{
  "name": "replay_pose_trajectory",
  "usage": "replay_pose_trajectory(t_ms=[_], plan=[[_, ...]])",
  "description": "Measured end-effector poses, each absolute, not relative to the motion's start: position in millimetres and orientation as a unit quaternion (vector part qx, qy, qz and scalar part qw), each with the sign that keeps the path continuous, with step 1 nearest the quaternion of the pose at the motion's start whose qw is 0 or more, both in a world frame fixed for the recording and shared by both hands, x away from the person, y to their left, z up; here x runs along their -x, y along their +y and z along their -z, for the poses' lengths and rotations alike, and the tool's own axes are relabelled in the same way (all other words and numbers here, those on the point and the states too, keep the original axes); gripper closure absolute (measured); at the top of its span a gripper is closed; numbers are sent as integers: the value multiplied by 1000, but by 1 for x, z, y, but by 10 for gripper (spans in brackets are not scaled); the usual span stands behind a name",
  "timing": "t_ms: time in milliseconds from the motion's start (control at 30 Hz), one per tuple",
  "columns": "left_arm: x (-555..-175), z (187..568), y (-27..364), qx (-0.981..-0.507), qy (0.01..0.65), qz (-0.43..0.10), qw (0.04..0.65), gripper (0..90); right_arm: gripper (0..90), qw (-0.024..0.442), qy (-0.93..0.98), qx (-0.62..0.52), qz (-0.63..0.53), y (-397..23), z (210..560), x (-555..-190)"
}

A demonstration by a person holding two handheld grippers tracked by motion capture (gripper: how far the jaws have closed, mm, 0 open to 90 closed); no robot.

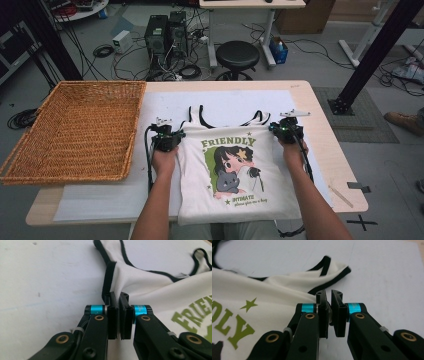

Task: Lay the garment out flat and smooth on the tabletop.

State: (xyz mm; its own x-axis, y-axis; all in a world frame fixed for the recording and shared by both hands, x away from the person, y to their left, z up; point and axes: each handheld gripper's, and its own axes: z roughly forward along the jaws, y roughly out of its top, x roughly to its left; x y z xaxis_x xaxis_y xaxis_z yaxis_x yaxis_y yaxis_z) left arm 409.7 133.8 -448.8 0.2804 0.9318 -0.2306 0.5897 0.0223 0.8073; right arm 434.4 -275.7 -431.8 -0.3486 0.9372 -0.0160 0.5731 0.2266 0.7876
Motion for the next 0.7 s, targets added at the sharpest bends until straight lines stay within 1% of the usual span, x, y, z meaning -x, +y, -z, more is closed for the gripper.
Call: replay_pose_trajectory(t_ms=[33,67,133,167,200,233,267,367,433,567,633,667,700], plan=[[-411,449,134,-665,571,-198,439,776,845,264,736,-517,-348,-274,434,-442],[-411,449,134,-652,580,-196,447,704,824,258,735,-523,-346,-273,435,-443],[-410,448,135,-643,589,-177,457,552,764,251,732,-528,-349,-273,436,-444],[-407,447,135,-652,582,-173,454,523,711,248,729,-529,-357,-274,434,-441],[-402,444,134,-667,571,-178,444,521,697,249,726,-526,-366,-275,432,-437],[-398,443,133,-673,567,-177,442,503,650,249,725,-520,-377,-278,428,-431],[-391,442,133,-677,560,-174,445,499,621,246,723,-520,-383,-280,426,-427],[-369,440,129,-696,541,-181,435,492,556,232,720,-516,-403,-289,420,-406],[-354,440,128,-702,542,-178,426,492,511,217,729,-513,-398,-294,421,-391],[-318,448,129,-703,538,-176,431,491,487,210,743,-495,-399,-302,429,-352],[-300,453,129,-696,543,-159,443,491,486,200,751,-484,-403,-306,433,-333],[-294,453,130,-696,542,-155,446,491,504,190,756,-480,-403,-307,436,-325],[-288,453,130,-694,539,-153,451,491,546,178,763,-474,-402,-307,439,-317]])
